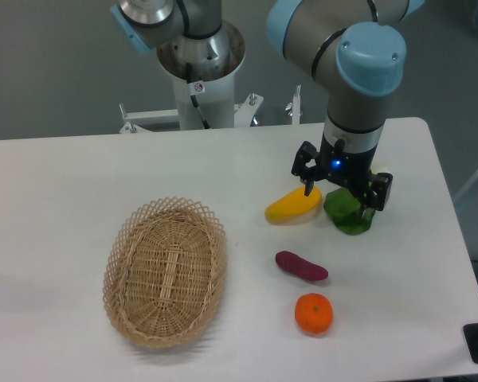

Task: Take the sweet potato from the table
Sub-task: 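Raise the open gripper up from beside the banana and bok choy, then move the gripper over the purple sweet potato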

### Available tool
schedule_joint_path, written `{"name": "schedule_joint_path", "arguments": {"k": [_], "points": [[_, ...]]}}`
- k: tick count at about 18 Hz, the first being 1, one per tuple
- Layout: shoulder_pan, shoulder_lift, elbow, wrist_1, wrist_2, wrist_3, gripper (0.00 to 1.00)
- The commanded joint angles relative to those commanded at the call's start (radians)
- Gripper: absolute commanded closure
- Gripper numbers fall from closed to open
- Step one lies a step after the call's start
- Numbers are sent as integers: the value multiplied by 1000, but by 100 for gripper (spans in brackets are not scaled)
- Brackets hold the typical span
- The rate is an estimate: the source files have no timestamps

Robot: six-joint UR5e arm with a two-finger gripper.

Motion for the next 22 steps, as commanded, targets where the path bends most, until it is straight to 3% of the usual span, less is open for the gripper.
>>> {"name": "schedule_joint_path", "arguments": {"k": [8, 14, 15, 16, 18, 22], "points": [[-2, -3, -17, 35, -14, -86, 0], [-23, 5, -104, 47, -9, -248, 0], [-28, 5, -126, 73, -8, -299, 0], [-32, 5, -164, 154, -12, -393, 0], [-40, -3, -208, 254, -31, -522, 0], [-44, -32, -258, 351, -28, -655, 0]]}}
